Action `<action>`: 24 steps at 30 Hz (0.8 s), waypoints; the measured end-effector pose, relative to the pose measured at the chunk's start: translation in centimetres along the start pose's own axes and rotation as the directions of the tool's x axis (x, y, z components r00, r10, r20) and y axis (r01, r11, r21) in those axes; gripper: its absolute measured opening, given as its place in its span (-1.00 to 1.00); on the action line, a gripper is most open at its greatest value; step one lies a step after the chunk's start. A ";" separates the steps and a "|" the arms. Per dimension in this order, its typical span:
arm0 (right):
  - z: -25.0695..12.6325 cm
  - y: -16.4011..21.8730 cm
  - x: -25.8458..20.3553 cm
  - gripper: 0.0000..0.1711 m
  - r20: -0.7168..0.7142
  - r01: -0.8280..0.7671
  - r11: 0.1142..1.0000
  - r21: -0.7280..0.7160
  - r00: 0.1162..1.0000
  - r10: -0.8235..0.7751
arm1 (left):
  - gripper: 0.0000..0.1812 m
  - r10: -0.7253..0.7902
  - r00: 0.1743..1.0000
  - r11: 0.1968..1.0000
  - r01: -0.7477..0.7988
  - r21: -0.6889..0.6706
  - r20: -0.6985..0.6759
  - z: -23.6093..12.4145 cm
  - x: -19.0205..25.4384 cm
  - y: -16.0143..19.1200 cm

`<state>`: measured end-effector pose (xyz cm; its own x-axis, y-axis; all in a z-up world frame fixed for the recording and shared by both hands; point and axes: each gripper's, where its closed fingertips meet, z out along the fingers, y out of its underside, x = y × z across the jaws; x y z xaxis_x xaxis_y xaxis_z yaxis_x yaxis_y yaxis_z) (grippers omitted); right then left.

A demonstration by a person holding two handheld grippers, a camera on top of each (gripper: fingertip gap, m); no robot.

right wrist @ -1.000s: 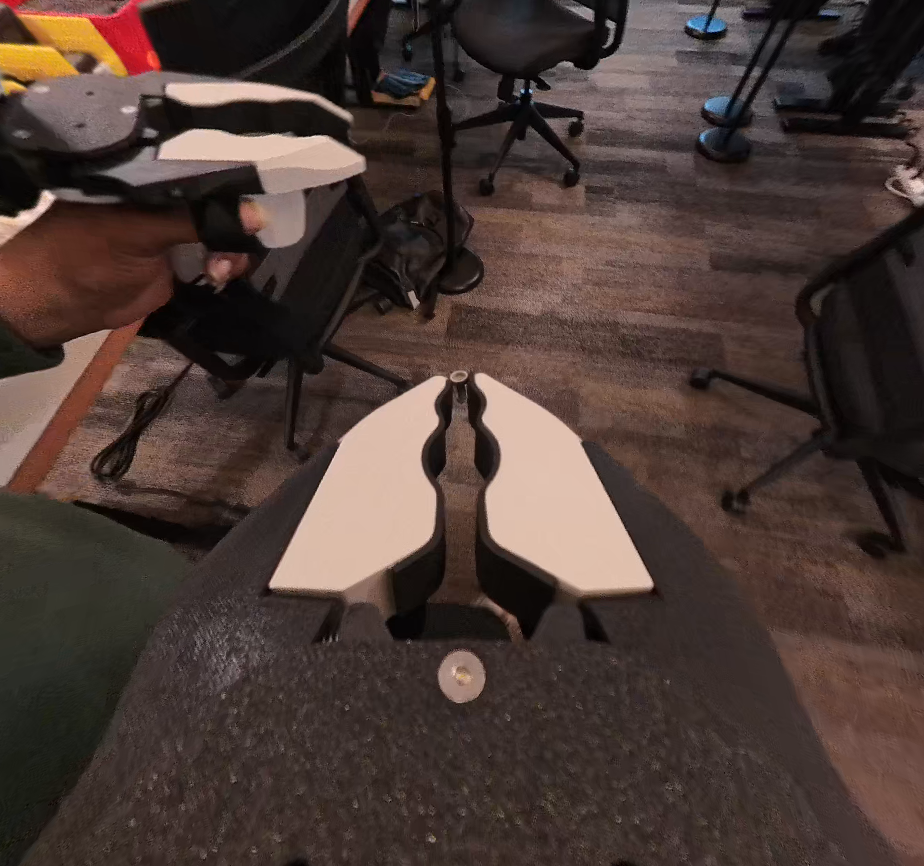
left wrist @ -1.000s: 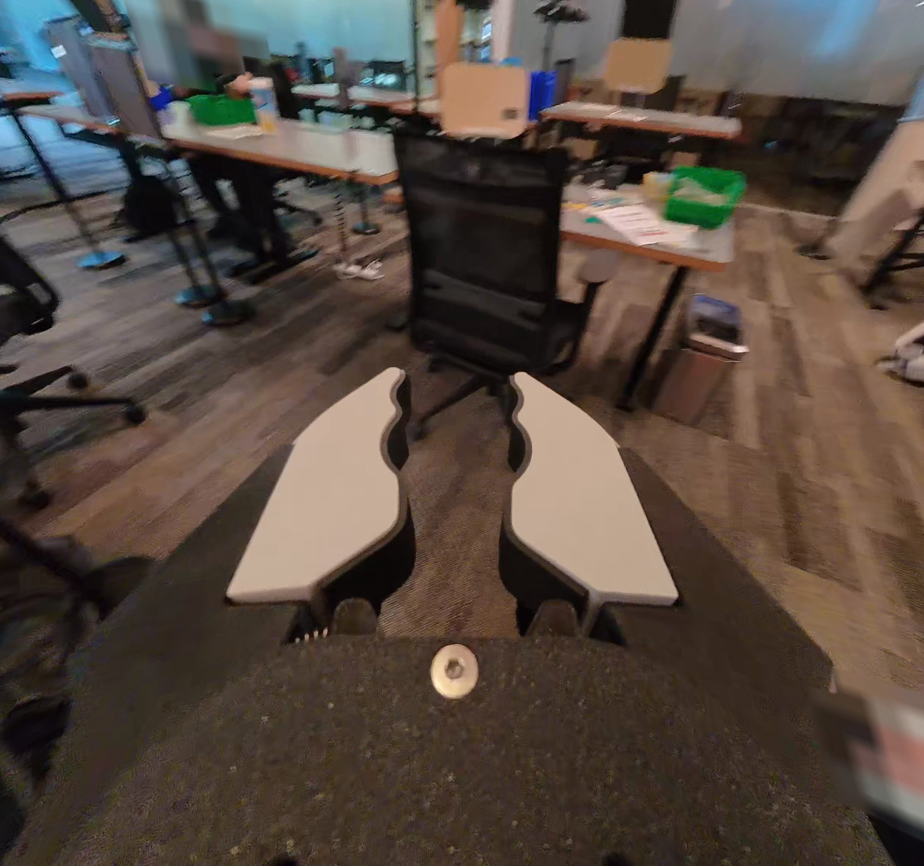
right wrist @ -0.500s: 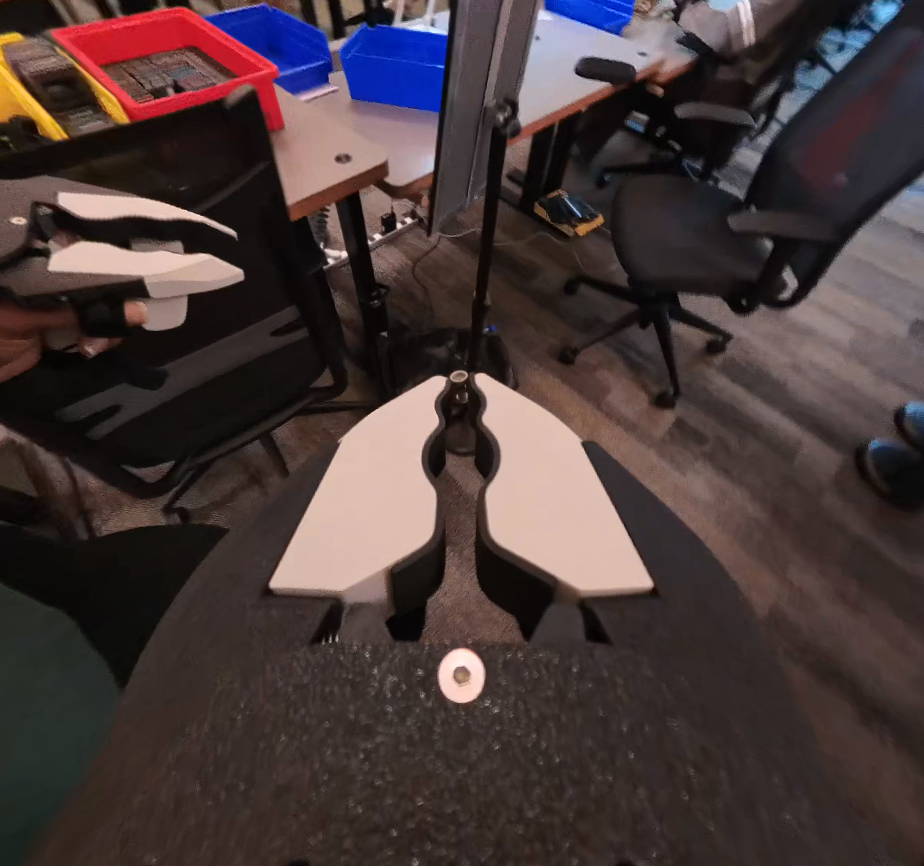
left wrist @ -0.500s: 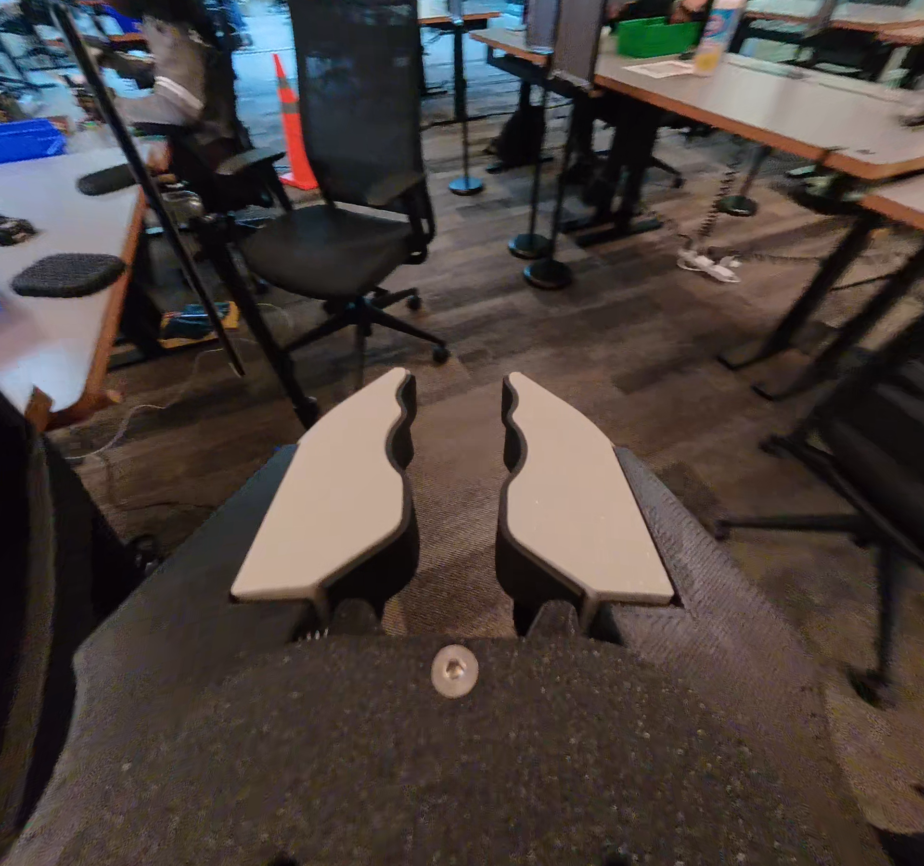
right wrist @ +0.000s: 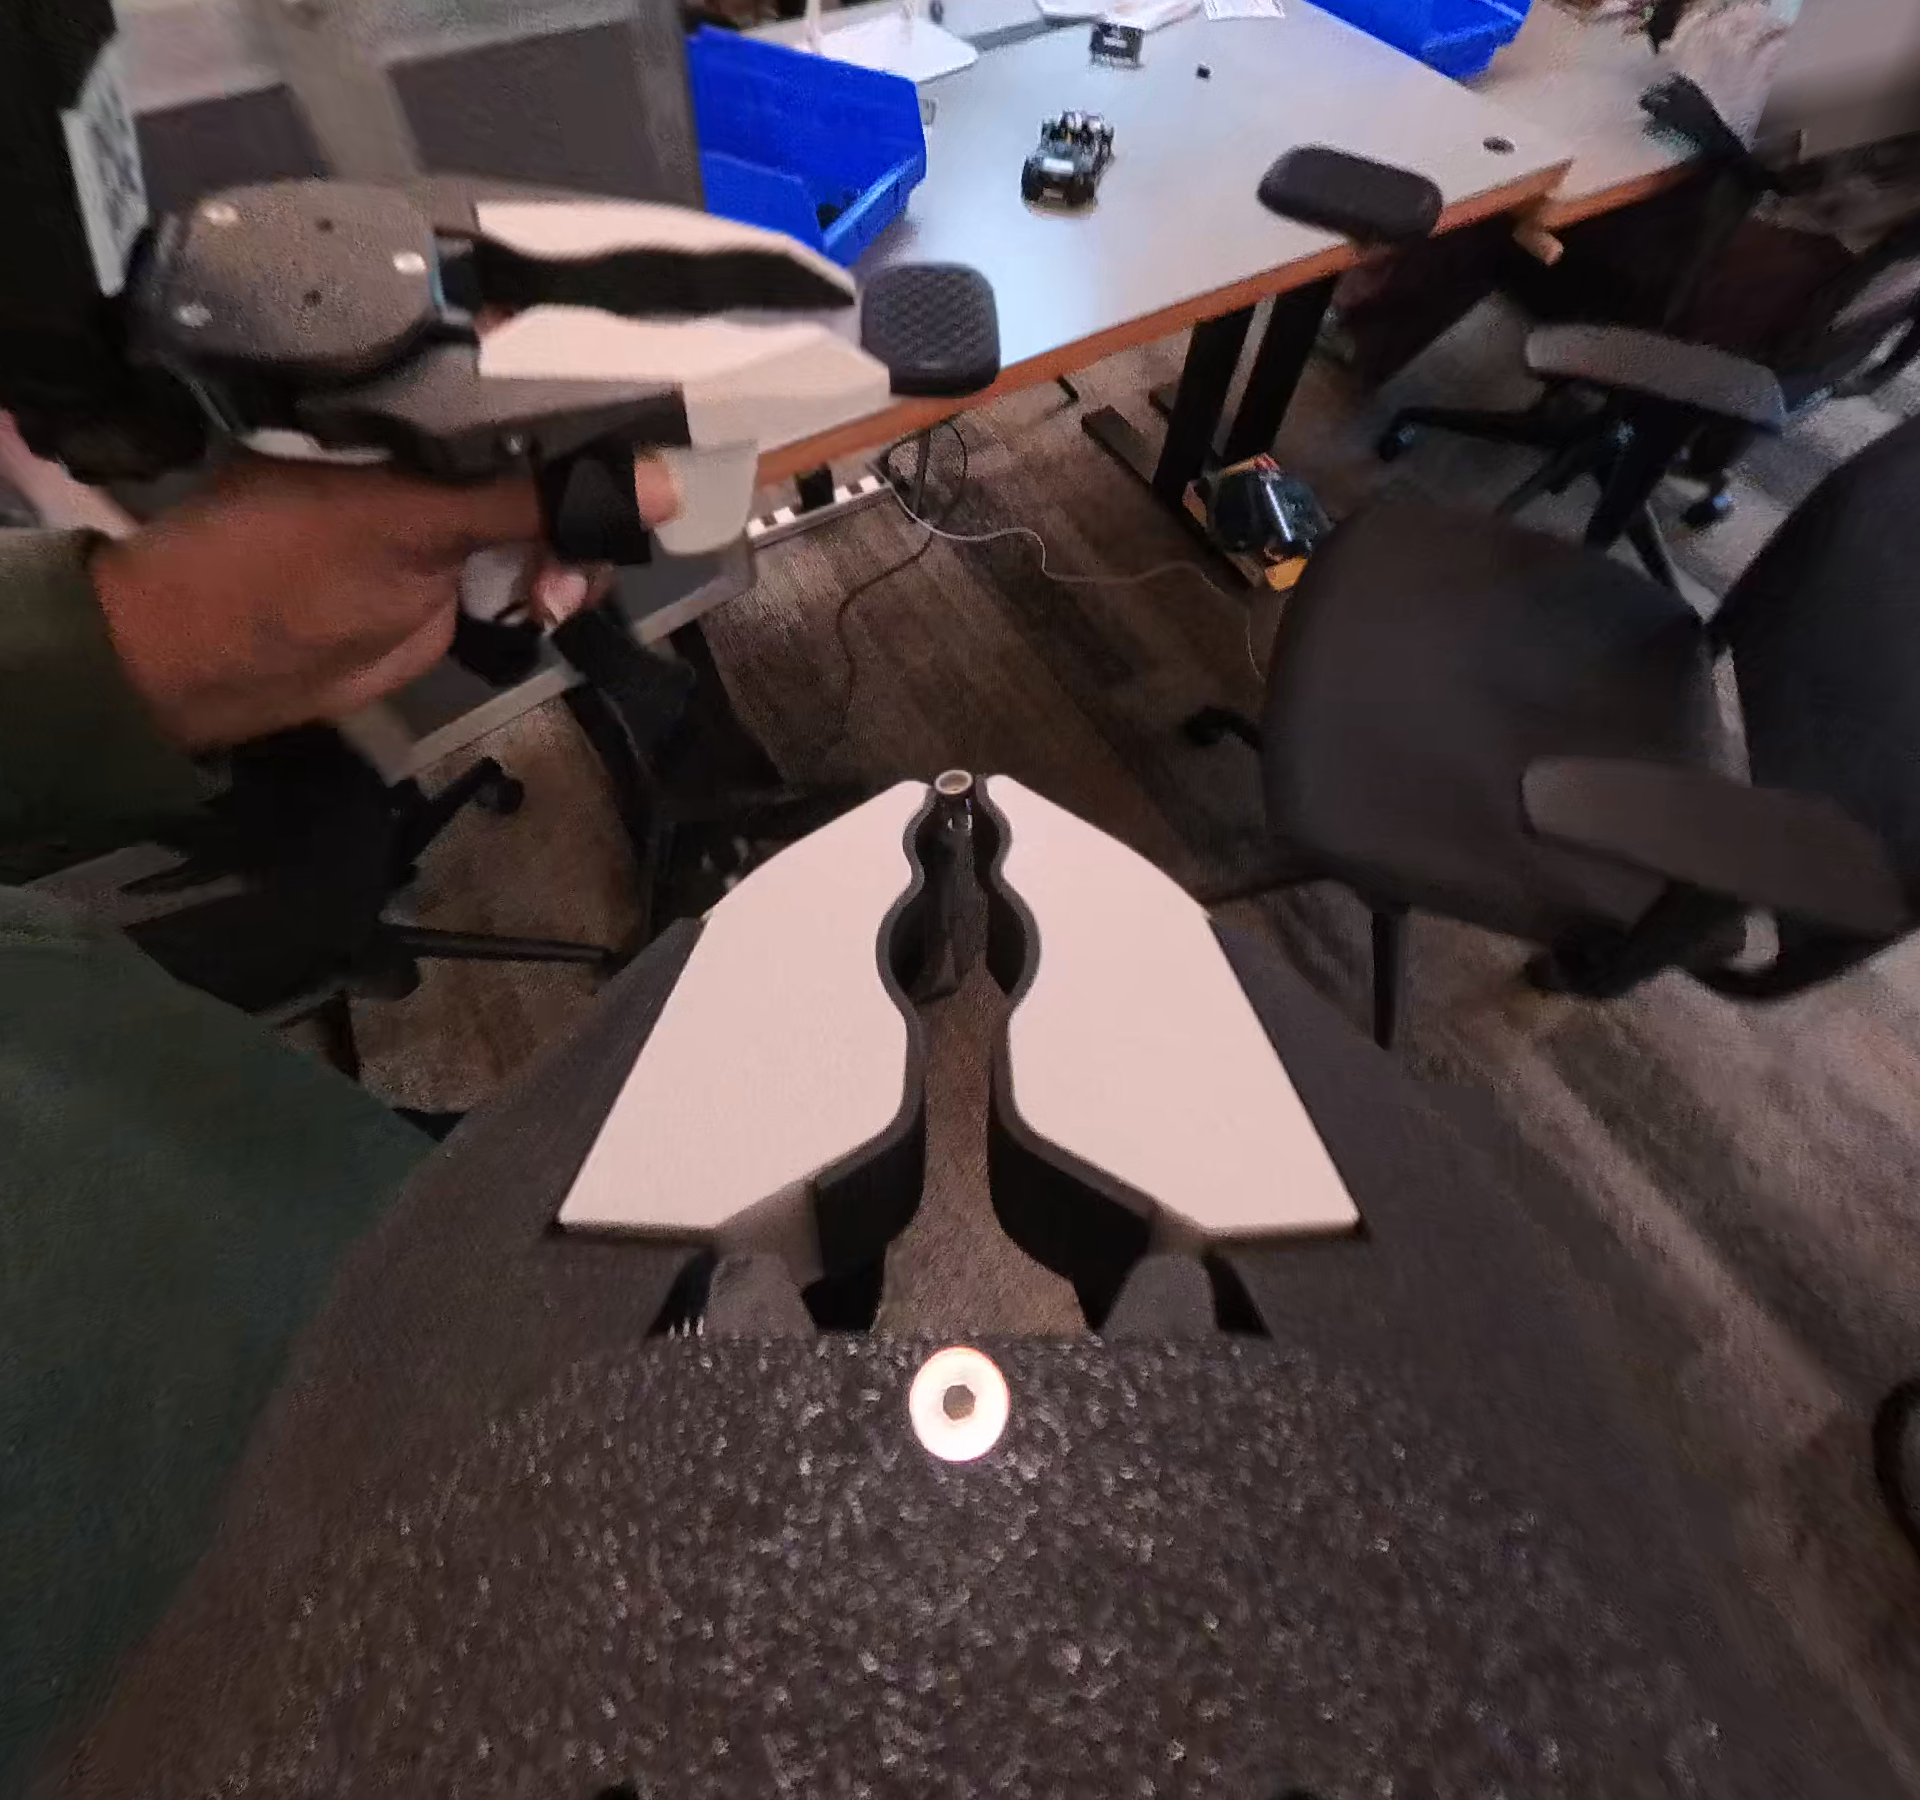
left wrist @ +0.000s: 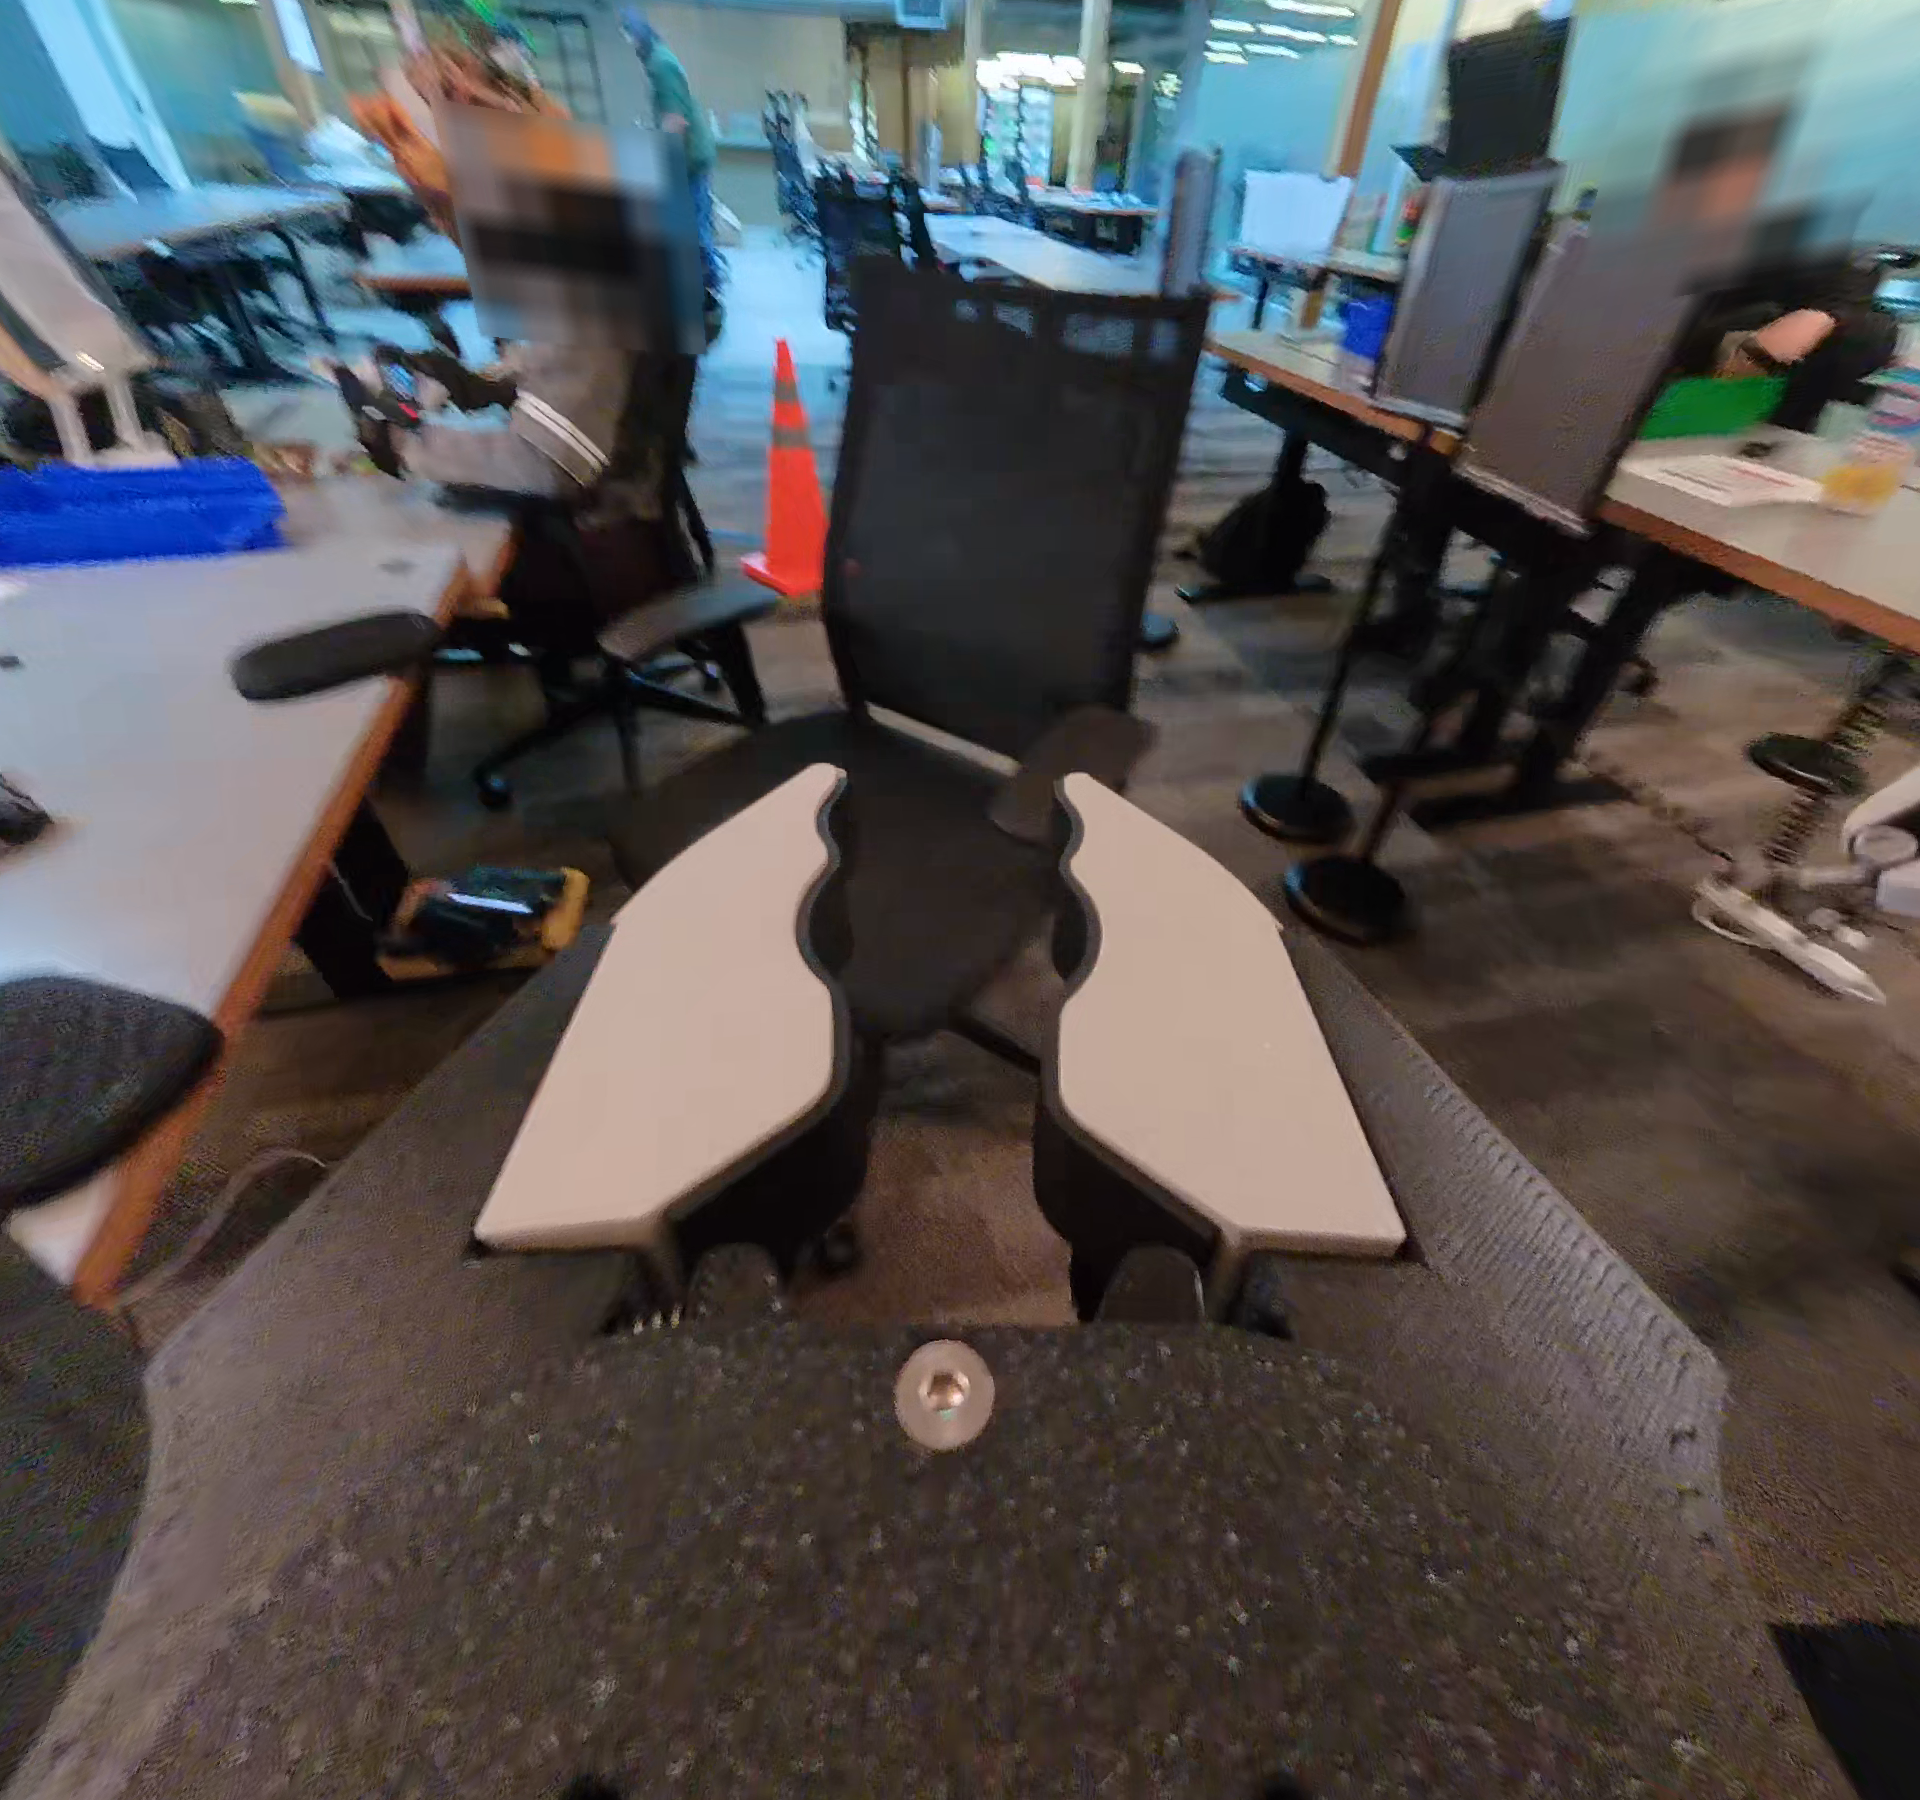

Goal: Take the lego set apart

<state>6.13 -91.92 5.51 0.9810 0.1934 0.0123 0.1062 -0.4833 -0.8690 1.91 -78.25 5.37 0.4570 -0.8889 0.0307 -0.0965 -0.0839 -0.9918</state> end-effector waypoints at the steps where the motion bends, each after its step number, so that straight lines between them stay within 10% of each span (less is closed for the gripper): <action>1: 1.8 -1.2 2.3 -0.93 0.023 0.007 1.000 0.007 1.000 -0.007 | -0.62 0.019 0.999 1.000 -0.020 0.018 0.032 2.2 -1.7 -1.2; 12: 27.3 -13.1 24.4 -0.93 0.305 0.081 0.994 0.078 0.947 -0.101 | -0.62 0.014 0.857 0.996 0.030 -0.078 0.516 17.7 -24.3 0.3; 24: 55.3 -32.0 22.2 -0.93 0.540 0.302 0.917 0.261 0.742 -0.398 | -0.65 -0.022 0.590 0.996 0.087 -0.037 0.807 20.9 -50.5 1.5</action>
<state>15.54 -24.93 6.27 0.5977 0.7969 0.0875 0.3511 -0.1620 -0.9222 -2.83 -24.10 -0.22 0.9854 -0.1590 -0.0607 -0.0891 -0.1776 -0.9801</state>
